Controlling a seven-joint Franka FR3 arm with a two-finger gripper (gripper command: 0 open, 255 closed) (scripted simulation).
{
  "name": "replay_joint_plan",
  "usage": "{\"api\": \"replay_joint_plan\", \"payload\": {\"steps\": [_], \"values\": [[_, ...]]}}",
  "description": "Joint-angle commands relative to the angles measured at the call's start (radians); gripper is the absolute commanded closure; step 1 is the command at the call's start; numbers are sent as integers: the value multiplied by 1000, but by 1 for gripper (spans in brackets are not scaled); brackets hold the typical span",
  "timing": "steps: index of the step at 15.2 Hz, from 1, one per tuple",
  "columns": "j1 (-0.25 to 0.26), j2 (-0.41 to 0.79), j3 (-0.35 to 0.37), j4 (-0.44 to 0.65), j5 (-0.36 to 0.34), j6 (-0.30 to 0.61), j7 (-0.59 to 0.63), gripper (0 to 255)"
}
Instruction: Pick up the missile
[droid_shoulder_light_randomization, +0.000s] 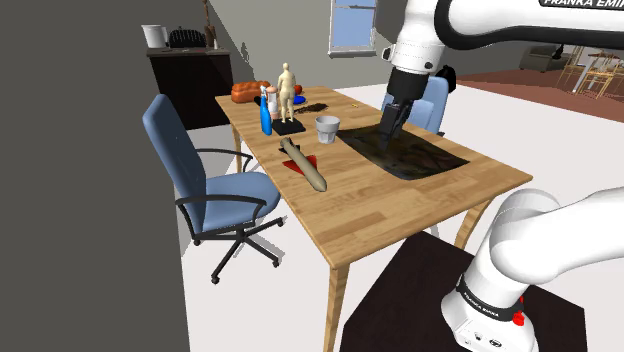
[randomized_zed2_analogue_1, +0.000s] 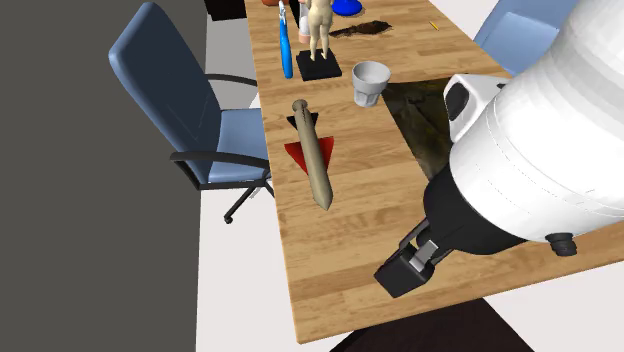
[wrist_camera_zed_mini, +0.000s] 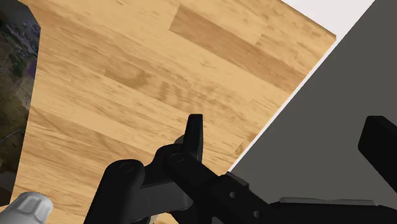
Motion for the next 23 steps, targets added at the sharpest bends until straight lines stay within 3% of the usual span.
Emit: {"api": "replay_joint_plan", "payload": {"steps": [1, 12, 23], "values": [[0, 0, 0, 0, 0, 0, 0, 0], [-69, 389, 41, 115, -19, 276, 113, 0], [-119, 802, 48, 377, -82, 424, 244, 0]]}}
